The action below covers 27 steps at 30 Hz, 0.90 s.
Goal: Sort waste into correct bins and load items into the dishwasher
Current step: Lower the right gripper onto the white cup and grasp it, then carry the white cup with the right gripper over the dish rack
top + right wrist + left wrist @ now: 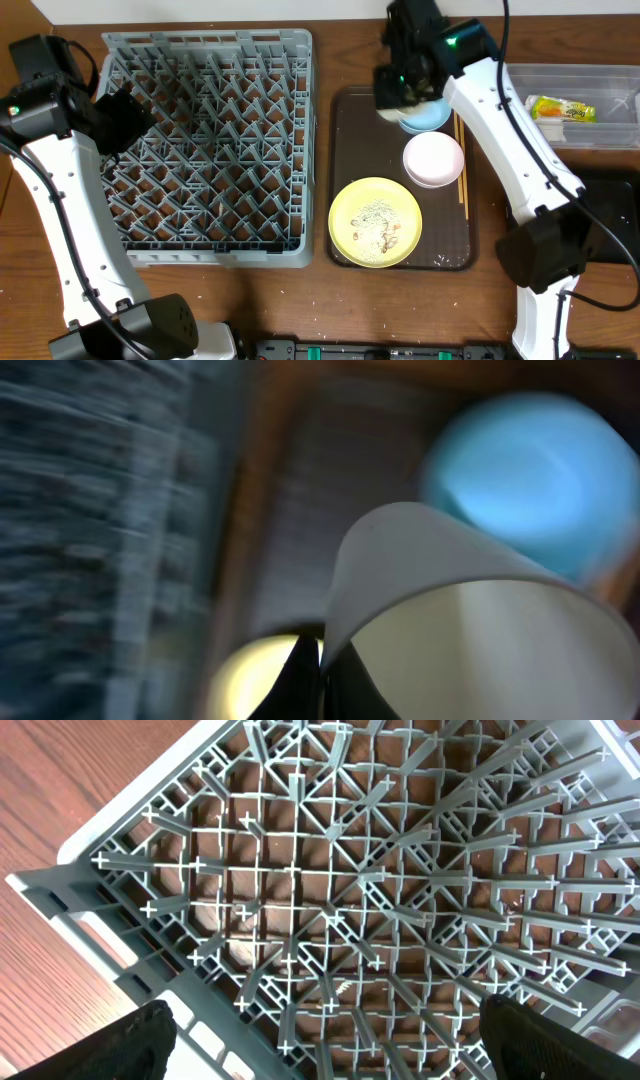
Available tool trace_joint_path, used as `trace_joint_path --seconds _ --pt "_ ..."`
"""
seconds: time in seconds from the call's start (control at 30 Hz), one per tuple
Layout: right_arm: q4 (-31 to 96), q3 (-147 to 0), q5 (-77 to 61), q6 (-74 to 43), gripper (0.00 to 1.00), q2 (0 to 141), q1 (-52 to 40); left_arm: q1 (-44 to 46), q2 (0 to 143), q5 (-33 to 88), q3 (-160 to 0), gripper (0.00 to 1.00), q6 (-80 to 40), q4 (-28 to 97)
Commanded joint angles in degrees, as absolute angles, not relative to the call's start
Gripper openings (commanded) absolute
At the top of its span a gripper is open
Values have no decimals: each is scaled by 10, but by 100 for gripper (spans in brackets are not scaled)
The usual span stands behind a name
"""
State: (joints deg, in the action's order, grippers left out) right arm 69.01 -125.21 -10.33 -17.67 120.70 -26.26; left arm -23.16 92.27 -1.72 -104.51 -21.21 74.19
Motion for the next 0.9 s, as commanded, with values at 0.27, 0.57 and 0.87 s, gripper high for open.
trace_joint_path --seconds 0.27,0.57,0.87 --pt "248 -1224 -435 -311 1 1266 -373 -234 924 -22 -1050 98 -217 743" --pt "-149 -1224 -528 -535 1 1402 -448 -234 924 -22 -1050 98 -217 743" --pt "-215 -1224 -510 -664 1 1497 -462 -234 924 -22 -1050 98 -217 743"
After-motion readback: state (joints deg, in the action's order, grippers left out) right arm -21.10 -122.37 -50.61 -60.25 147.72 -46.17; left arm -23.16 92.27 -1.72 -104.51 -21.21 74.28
